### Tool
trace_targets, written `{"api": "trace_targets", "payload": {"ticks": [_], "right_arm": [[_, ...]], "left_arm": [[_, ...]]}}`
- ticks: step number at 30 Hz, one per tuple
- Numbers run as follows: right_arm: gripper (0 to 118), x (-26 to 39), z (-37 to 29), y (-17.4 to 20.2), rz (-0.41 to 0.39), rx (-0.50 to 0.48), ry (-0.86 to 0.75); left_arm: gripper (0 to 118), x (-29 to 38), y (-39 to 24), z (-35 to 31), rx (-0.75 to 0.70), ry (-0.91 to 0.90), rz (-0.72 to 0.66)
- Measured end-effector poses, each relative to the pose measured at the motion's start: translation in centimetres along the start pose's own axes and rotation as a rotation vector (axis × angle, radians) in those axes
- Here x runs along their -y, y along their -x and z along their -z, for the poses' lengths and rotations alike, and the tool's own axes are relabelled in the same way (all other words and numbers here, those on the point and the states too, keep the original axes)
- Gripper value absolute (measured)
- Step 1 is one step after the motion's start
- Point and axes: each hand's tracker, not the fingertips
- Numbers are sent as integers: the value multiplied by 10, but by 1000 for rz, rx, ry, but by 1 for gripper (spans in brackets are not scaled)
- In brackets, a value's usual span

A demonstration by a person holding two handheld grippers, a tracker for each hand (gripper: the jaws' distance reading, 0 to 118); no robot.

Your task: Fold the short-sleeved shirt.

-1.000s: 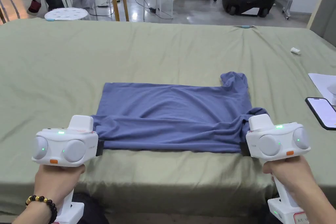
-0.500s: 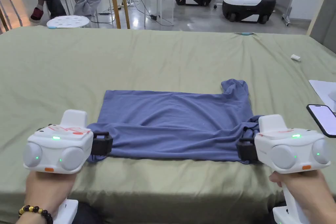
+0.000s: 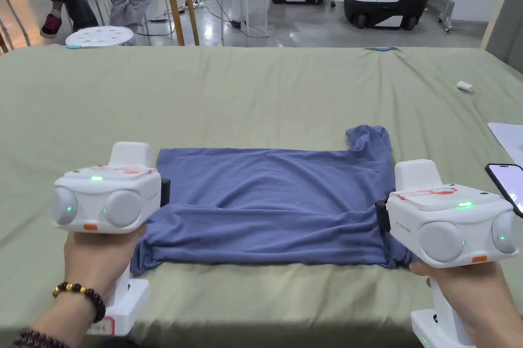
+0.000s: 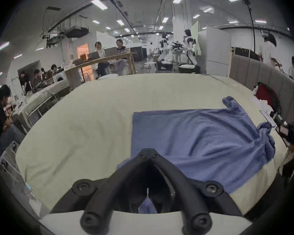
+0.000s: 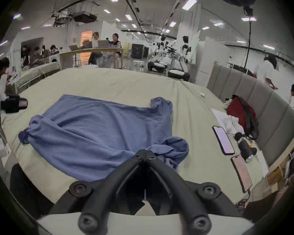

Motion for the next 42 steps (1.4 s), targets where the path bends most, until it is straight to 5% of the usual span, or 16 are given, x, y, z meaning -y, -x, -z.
{"api": "trace_targets", "payload": {"ticks": [2, 6, 7, 13, 21, 24, 26, 27, 28, 34, 35, 36, 38, 39, 42], "right_arm": [[0, -3, 5, 1, 0, -15, 2], [0, -7, 20, 1, 13, -34, 12], [0, -7, 25, 1, 20, -40, 17], [0, -7, 48, 0, 31, -49, 56], [0, -4, 62, -5, 35, -33, 84], [0, -5, 62, -6, 37, -29, 86], [0, -8, 60, -5, 39, -31, 80], [0, -10, 59, -5, 38, -33, 78], [0, -15, 57, -6, 34, -38, 71], [0, -76, 85, -26, 20, -24, -6], [3, -90, 98, -32, 26, -22, 0], [24, -103, 114, -40, 51, -34, 17], [89, -124, 155, -56, 83, -71, 114], [105, -130, 174, -61, 89, -65, 153], [75, -139, 217, -69, 54, 3, 266]], "left_arm": [[0, -24, 3, 29, 3, 32, -17], [94, -60, 6, 107, -50, 186, -68], [101, -65, 5, 128, -75, 204, -59], [96, -74, 2, 214, -144, 319, -63], [87, -55, -13, 245, -147, 329, -31], [58, -56, -11, 235, -105, 306, -106], [51, -60, -18, 221, -102, 283, -54], [9, -61, -20, 215, -105, 259, -33], [1, -62, -21, 208, -129, 235, -28], [1, -63, -19, 186, -67, 219, -43], [1, -63, -19, 182, -70, 213, -27], [1, -63, -19, 181, -67, 211, -29], [1, -62, -18, 174, -52, 200, -40], [1, -62, -17, 171, -51, 194, -40], [1, -60, -19, 168, -52, 179, -25]]}}
